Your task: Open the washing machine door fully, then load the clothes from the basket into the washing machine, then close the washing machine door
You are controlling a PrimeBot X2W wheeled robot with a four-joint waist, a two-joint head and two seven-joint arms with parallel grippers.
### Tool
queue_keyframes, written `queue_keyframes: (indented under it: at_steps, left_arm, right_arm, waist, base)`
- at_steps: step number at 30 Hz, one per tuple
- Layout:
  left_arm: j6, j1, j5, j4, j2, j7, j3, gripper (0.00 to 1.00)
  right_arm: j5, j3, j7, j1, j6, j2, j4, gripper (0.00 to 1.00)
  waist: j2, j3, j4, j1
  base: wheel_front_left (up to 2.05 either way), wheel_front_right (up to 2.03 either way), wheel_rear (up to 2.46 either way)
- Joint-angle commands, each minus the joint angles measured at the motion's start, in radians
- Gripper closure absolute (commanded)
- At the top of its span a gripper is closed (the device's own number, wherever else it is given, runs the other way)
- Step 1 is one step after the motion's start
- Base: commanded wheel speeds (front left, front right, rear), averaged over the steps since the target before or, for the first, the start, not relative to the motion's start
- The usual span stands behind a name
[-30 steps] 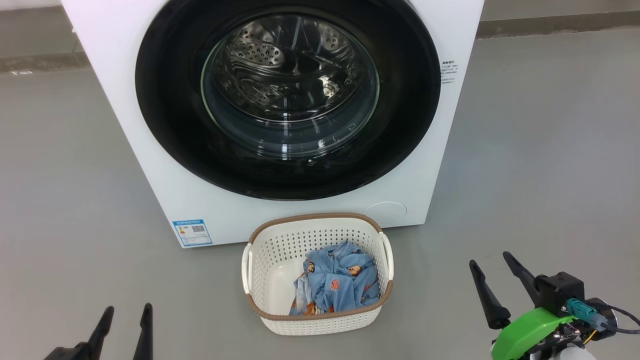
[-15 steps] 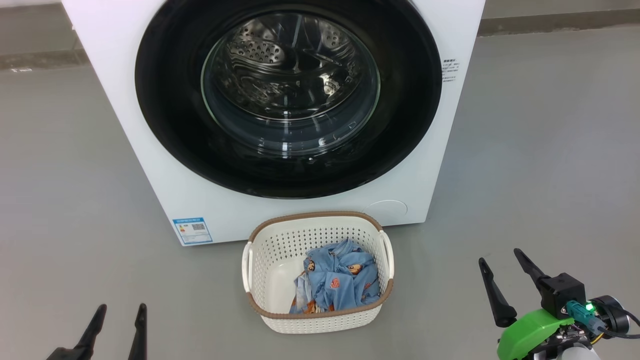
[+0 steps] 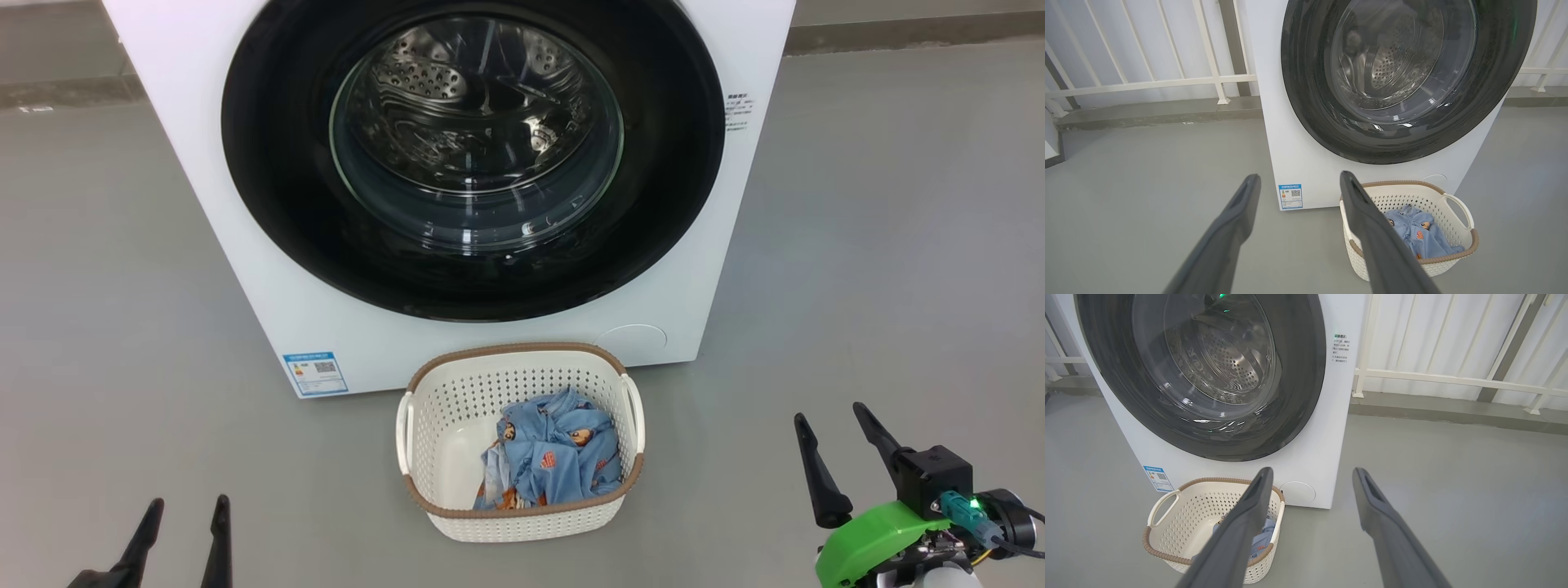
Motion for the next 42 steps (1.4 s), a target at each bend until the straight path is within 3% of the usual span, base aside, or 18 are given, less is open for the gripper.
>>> queue_keyframes:
  at_steps: [1,17,42]
  left_arm:
    - [0.005,-0.033,0.013,-0.020,0.019,-0.012,0.040,0.00]
    - [0.000,-0.036,0.017,-0.019,0.012,-0.012,0.059,0.00]
    - [-0.010,-0.042,-0.009,-0.018,0.007,-0.012,0.054,0.00]
  right_arm:
    - [0.009,0.020,-0.010,-0.032,-0.001,0.000,-0.028,0.00]
    - [0.063,0.010,-0.013,-0.036,-0.001,0.011,-0.019,0.00]
    - [0.053,0.003,-0.013,-0.027,-0.001,0.014,-0.042,0.00]
  waist:
    - [0.0000,0.000,0.000,0.0000]
    - [0.0000,0.006,0.002,0.0000]
    - [0.0000,0.000,0.004,0.0000]
  base:
    - [0.00,0.00,0.00]
    - [0.00,0.00,0.00]
    - [0.00,0.00,0.00]
